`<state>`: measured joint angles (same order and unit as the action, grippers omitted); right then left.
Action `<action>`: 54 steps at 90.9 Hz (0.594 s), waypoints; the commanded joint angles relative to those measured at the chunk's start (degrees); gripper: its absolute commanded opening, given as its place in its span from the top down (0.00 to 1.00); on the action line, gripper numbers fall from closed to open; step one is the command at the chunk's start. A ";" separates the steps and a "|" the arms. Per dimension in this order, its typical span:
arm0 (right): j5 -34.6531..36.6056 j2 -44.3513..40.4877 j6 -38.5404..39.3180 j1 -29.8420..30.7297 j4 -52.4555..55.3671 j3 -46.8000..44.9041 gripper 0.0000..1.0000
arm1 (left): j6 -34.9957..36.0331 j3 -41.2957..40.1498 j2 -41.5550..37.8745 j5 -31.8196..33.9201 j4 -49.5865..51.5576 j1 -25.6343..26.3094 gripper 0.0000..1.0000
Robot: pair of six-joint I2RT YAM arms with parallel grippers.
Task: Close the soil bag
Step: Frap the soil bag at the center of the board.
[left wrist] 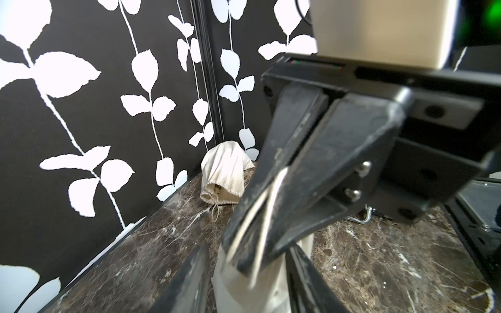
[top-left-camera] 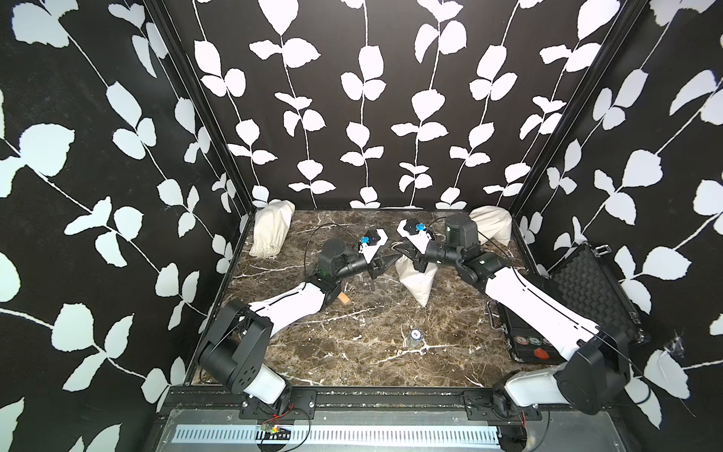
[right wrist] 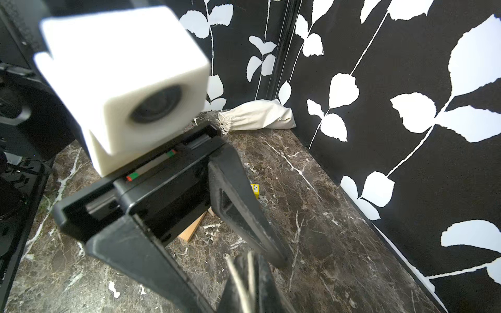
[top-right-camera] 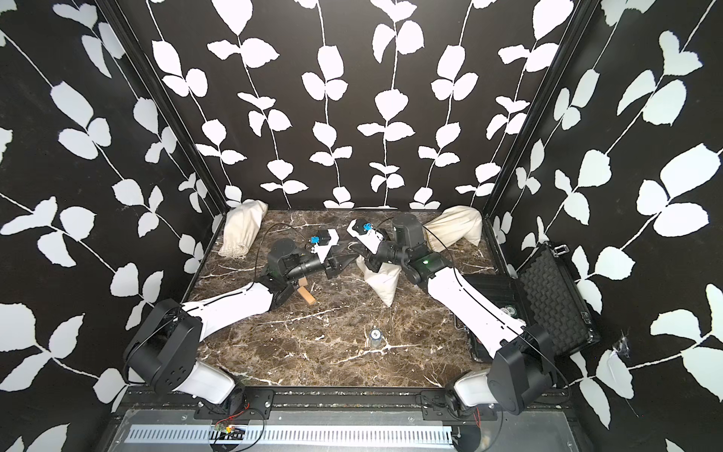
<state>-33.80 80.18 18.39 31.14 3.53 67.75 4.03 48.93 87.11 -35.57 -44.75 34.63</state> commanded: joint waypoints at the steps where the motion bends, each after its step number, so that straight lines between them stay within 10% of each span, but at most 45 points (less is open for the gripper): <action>1: -2.68 -1.40 -1.75 0.51 -4.08 -0.22 0.97 | -0.78 2.33 1.12 -2.21 -1.75 0.23 0.55; 13: -3.33 -2.56 -1.93 0.51 -4.18 -0.81 0.97 | -0.60 3.51 2.70 -1.84 -1.56 0.26 0.64; 28: -1.65 -4.10 -0.06 0.43 -1.99 -1.81 0.96 | -2.24 2.79 2.89 -0.96 -4.43 0.26 1.00; 54: 6.75 -8.95 3.74 -2.27 1.94 -6.21 0.94 | 0.05 -1.54 -3.68 4.23 -1.04 0.25 1.00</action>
<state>-30.55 74.30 20.62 30.20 3.79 63.00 2.63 48.53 87.90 -36.62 -46.96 35.86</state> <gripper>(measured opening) 0.077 0.044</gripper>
